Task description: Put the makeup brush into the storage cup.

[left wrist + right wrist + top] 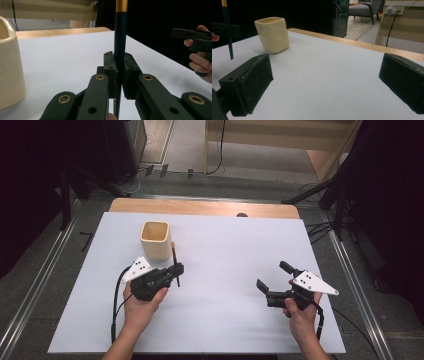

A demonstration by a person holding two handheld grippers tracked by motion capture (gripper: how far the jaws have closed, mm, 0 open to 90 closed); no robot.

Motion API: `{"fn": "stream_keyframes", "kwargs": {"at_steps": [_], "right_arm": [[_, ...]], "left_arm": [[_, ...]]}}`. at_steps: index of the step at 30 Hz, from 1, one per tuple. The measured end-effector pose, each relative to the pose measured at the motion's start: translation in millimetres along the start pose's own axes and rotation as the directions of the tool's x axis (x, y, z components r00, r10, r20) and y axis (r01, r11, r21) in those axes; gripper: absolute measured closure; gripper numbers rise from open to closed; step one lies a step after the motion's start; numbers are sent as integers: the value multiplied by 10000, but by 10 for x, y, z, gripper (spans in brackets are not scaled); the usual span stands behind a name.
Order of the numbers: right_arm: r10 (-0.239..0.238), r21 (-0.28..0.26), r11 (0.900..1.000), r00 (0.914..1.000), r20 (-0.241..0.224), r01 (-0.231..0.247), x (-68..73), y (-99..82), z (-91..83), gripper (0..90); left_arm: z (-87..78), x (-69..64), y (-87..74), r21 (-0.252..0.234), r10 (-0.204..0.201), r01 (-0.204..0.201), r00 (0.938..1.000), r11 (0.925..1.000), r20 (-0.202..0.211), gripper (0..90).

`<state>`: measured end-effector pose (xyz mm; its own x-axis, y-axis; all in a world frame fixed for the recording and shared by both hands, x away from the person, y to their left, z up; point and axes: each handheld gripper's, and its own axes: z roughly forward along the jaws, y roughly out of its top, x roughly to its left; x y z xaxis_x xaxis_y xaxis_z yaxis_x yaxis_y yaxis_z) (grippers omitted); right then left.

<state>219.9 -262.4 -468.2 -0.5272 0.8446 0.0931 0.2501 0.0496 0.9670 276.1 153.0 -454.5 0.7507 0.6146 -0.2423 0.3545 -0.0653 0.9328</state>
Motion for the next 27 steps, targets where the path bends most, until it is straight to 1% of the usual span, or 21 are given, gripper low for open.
{"fn": "stream_keyframes", "kwargs": {"at_steps": [2,4,5,8,12,14,16,17,19,20,22,23,24,26,27], "right_arm": [[-72,51,10000,9999,71,72,-15,-22,-23,0],[-126,89,9999,9998,129,125,-37,-35,-47,0],[-84,79,9999,9998,166,83,-52,-38,-63,0],[81,-15,10000,9998,191,-81,-105,-49,-129,0],[87,95,9999,9999,141,-88,-138,-108,-191,0],[64,192,9998,10000,36,-64,-156,-149,-223,0],[154,242,9996,9998,-87,-152,-164,-176,-244,0],[111,239,9997,9999,-63,-109,-166,-181,-249,0],[172,201,9997,9998,-42,-171,-171,-184,-257,0],[169,193,9997,9999,-34,-168,-172,-184,-257,0],[-48,270,9996,10000,56,46,-173,-194,-248,0],[-67,337,9994,10000,63,65,-176,-203,-243,0],[-24,359,9994,10000,50,22,-181,-211,-241,0],[-60,371,9993,10000,72,58,-194,-219,-241,0],[-59,370,9993,9999,102,55,-197,-219,-245,0]], "left_arm": [[0,3,4,-21,-34,34,10000,10000,-30,842],[-1,18,14,31,33,-32,10000,10000,-88,842],[0,23,20,-21,-26,25,10000,10000,-91,842],[-16,46,55,-87,-10,9,9998,10000,-179,842],[-56,79,116,-167,60,-67,9993,9998,-380,842],[-73,98,148,-234,56,-67,9989,9997,-465,842],[-88,122,184,-308,76,-93,9985,9995,-550,842],[-92,131,203,-344,85,-106,9981,9994,-604,842],[-99,149,243,-406,98,-124,9979,9991,-642,842],[-101,154,270,-415,147,-176,9975,9990,-697,842],[-104,161,301,-431,218,-251,9970,9988,-738,842],[-104,165,316,-432,267,-301,9967,9986,-767,842],[-104,169,328,-409,251,-284,9966,9988,-782,842],[-113,187,353,-558,39,-77,9977,9984,-677,842],[-116,195,371,-611,15,-57,9977,9981,-676,842]]}}
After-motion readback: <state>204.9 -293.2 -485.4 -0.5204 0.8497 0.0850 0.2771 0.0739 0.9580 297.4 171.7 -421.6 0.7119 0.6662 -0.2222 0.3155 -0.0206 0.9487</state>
